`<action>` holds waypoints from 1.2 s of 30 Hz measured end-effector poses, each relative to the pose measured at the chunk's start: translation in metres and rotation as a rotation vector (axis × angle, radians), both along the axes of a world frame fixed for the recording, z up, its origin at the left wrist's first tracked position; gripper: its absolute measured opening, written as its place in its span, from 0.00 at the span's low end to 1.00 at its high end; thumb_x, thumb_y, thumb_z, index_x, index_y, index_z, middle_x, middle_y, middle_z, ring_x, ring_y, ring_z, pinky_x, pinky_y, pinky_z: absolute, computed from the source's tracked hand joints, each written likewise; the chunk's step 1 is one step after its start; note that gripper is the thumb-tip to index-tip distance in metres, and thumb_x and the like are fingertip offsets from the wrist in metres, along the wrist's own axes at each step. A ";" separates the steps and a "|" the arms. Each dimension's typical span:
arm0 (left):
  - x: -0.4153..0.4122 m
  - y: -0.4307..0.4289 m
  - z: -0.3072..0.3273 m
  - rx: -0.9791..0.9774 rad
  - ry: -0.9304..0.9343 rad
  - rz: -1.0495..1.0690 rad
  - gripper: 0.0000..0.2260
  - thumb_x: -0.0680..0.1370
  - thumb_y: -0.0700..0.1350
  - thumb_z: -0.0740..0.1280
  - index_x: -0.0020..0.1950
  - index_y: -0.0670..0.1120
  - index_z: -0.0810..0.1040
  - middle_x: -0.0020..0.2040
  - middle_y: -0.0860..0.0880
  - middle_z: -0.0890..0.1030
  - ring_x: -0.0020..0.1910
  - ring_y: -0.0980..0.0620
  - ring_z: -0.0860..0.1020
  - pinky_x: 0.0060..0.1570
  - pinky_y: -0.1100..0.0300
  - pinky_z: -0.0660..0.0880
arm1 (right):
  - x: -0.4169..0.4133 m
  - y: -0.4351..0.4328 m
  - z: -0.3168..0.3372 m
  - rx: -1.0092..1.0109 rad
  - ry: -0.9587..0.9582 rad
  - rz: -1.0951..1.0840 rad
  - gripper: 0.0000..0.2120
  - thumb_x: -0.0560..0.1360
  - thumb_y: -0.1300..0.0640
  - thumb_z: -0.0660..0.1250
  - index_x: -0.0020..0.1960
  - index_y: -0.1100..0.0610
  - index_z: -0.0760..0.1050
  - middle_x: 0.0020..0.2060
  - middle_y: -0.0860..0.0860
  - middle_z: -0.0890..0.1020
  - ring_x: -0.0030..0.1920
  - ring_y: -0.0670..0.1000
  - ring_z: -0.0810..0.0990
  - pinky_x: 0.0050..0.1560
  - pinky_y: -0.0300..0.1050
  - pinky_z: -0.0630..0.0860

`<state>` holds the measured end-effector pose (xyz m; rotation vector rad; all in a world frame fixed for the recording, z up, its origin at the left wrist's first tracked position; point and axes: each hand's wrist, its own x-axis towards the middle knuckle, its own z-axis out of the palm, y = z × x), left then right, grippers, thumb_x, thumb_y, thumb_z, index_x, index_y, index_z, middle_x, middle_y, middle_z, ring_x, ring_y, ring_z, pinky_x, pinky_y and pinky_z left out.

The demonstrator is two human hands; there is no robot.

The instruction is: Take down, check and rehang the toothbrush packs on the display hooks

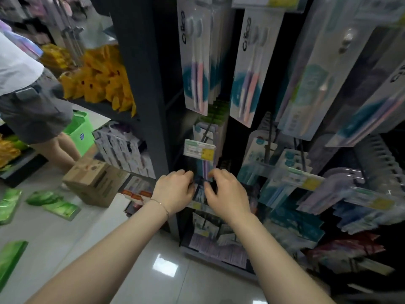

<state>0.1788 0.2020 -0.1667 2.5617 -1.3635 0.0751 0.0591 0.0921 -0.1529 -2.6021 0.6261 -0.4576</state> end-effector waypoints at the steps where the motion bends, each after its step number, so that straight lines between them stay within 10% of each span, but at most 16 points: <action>1: 0.003 0.000 -0.005 0.014 0.013 0.000 0.09 0.78 0.51 0.60 0.54 0.49 0.74 0.48 0.49 0.77 0.49 0.46 0.78 0.41 0.54 0.71 | 0.002 0.000 -0.006 0.029 0.029 -0.009 0.12 0.80 0.49 0.59 0.59 0.54 0.72 0.52 0.50 0.77 0.54 0.52 0.75 0.44 0.46 0.74; 15: 0.054 -0.047 -0.034 -0.223 0.672 0.223 0.17 0.79 0.44 0.65 0.67 0.46 0.71 0.62 0.48 0.76 0.61 0.47 0.75 0.55 0.63 0.69 | 0.057 -0.042 -0.050 0.421 -0.002 -0.107 0.24 0.77 0.55 0.64 0.70 0.49 0.62 0.59 0.52 0.72 0.54 0.54 0.76 0.50 0.51 0.77; 26: 0.078 -0.077 -0.032 -0.369 0.814 0.179 0.02 0.79 0.46 0.65 0.48 0.52 0.76 0.48 0.53 0.80 0.50 0.53 0.79 0.53 0.57 0.75 | 0.089 -0.069 -0.065 0.533 -0.138 -0.134 0.13 0.78 0.60 0.65 0.62 0.56 0.73 0.55 0.52 0.75 0.54 0.50 0.76 0.52 0.43 0.75; 36: 0.085 -0.070 -0.035 -0.355 0.856 0.208 0.15 0.79 0.39 0.65 0.35 0.54 0.73 0.37 0.60 0.77 0.38 0.65 0.74 0.37 0.73 0.69 | 0.085 -0.067 -0.061 0.654 -0.257 -0.089 0.05 0.78 0.64 0.65 0.49 0.56 0.74 0.38 0.43 0.79 0.38 0.32 0.77 0.36 0.27 0.71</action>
